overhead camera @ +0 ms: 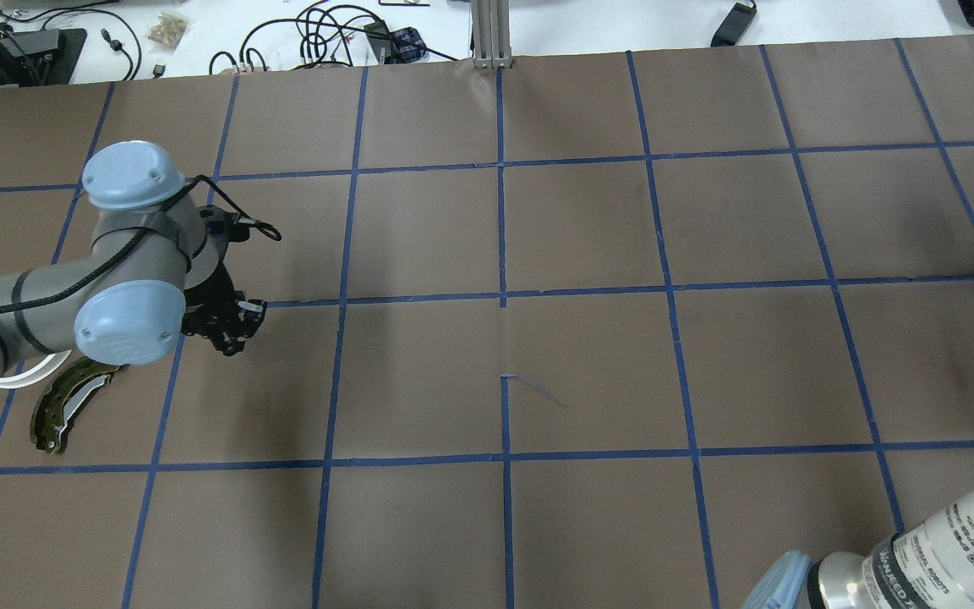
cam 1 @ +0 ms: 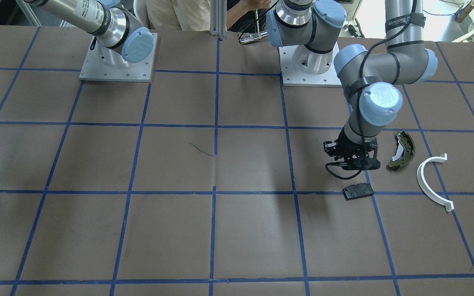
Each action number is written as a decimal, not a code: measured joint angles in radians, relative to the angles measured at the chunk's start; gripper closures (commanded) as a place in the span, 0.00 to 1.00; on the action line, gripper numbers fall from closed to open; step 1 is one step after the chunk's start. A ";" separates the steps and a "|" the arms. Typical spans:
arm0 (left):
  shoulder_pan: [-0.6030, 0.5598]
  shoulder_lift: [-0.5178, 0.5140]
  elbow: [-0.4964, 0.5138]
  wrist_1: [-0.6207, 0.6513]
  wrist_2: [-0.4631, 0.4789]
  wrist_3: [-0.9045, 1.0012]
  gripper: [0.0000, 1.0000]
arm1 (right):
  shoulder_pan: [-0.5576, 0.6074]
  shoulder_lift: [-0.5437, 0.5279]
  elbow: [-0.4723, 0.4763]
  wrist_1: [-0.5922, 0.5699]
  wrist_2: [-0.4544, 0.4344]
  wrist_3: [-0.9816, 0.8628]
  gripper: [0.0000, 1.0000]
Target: Place bearing gear from tray to pile
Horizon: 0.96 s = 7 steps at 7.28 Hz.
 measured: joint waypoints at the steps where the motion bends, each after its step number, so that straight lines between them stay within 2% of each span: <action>1: 0.080 0.002 -0.015 0.011 -0.002 0.081 1.00 | -0.004 0.005 0.000 0.000 -0.003 0.002 0.55; 4: 0.165 -0.026 -0.025 0.091 -0.006 0.108 1.00 | -0.007 0.008 -0.002 0.002 0.002 0.009 1.00; 7: 0.212 -0.061 -0.025 0.117 -0.003 0.131 1.00 | -0.007 0.000 -0.025 0.035 0.004 0.010 1.00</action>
